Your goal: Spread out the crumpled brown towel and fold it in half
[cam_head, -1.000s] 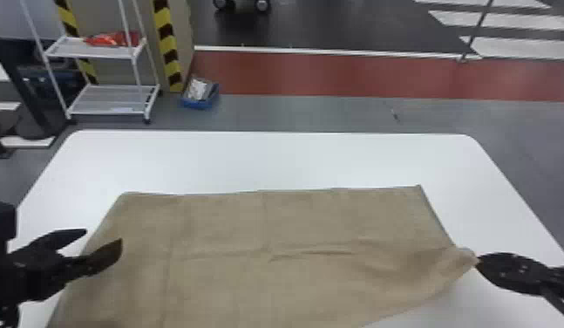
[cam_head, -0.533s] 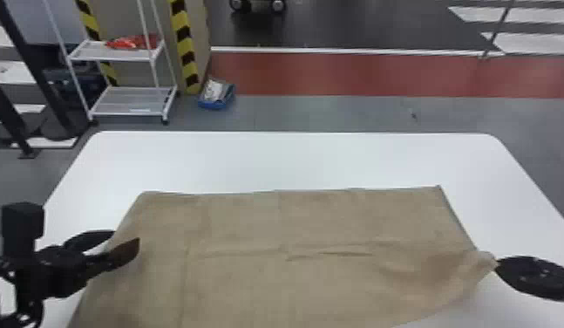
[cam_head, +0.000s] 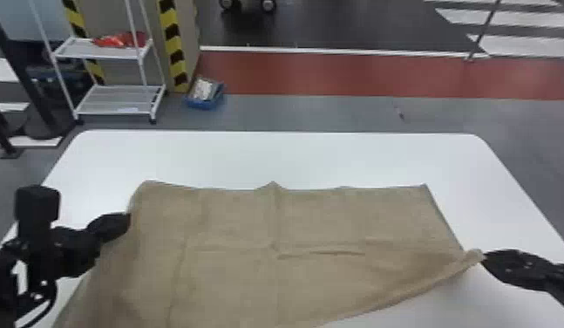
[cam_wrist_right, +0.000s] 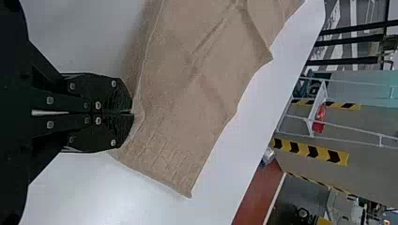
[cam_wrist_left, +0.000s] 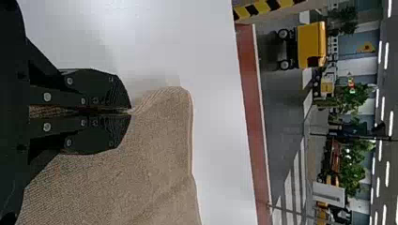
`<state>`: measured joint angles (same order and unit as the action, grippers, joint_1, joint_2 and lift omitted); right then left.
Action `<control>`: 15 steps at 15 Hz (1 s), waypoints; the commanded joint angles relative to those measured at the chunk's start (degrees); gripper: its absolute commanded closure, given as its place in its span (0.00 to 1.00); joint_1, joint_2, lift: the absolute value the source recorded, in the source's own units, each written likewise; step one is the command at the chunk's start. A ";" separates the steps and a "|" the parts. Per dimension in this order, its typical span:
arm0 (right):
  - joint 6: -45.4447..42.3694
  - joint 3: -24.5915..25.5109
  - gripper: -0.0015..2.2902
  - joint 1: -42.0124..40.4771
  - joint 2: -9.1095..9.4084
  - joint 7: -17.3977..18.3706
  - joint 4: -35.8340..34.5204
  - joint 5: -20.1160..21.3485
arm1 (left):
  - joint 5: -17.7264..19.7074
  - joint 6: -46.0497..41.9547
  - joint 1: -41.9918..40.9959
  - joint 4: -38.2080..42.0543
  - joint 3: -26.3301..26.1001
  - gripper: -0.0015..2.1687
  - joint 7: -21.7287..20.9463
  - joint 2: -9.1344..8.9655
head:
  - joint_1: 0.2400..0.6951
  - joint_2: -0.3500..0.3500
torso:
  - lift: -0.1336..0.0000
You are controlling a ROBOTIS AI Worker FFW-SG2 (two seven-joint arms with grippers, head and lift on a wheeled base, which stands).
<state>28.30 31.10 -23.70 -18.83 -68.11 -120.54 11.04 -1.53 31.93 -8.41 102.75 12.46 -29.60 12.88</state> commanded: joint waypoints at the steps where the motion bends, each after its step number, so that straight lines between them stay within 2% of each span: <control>1: -0.03 0.27 0.54 1.02 -0.42 0.26 0.65 0.21 | -1.46 -4.72 1.55 -0.09 -2.17 0.92 3.76 -0.14 | 1.00 0.41 | 0.08; 4: -0.03 0.18 0.54 1.11 -0.60 0.17 1.09 0.21 | -4.88 -6.30 0.58 1.75 -2.96 0.92 6.57 -0.31 | 1.00 0.39 | 0.08; 6: -0.21 -0.17 0.54 1.29 -0.51 0.35 2.23 0.56 | -6.38 -11.58 -5.04 5.79 -4.90 0.92 6.83 -0.23 | 1.00 0.39 | 0.08; 9: -0.56 -1.05 0.54 2.08 -0.24 0.44 2.59 0.92 | -12.97 -12.28 -7.50 8.17 -10.35 0.91 5.69 -0.23 | 1.00 0.33 | 0.08; 10: -0.56 -1.31 0.54 2.16 -0.24 0.44 2.59 1.09 | -13.94 -12.63 -7.50 8.08 -11.67 0.70 4.28 0.04 | 1.00 0.30 | 0.08; 11: -0.56 -1.22 0.54 2.16 -0.24 0.44 2.59 1.09 | -14.02 -13.16 -7.50 7.90 -12.63 0.42 2.97 0.21 | 1.00 0.27 | 0.08; 12: -0.74 -1.13 0.54 2.16 -0.16 0.44 2.59 1.00 | -14.29 -13.33 -7.33 7.46 -13.16 0.20 1.65 0.39 | 1.00 0.23 | 0.08; 13: -0.74 -1.13 0.54 2.16 -0.16 0.35 2.59 1.09 | -14.90 -13.33 -6.80 6.76 -13.69 0.12 0.77 0.39 | 1.00 0.21 | 0.08; 15: -0.74 -1.13 0.54 2.16 -0.16 0.44 2.67 1.09 | -15.26 -13.33 -5.66 5.62 -14.04 0.08 -0.29 0.39 | 1.00 0.17 | 0.08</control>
<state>27.58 29.96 -21.54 -18.99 -67.68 -117.93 12.11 -16.51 18.63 -14.87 109.14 -1.27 -29.44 13.26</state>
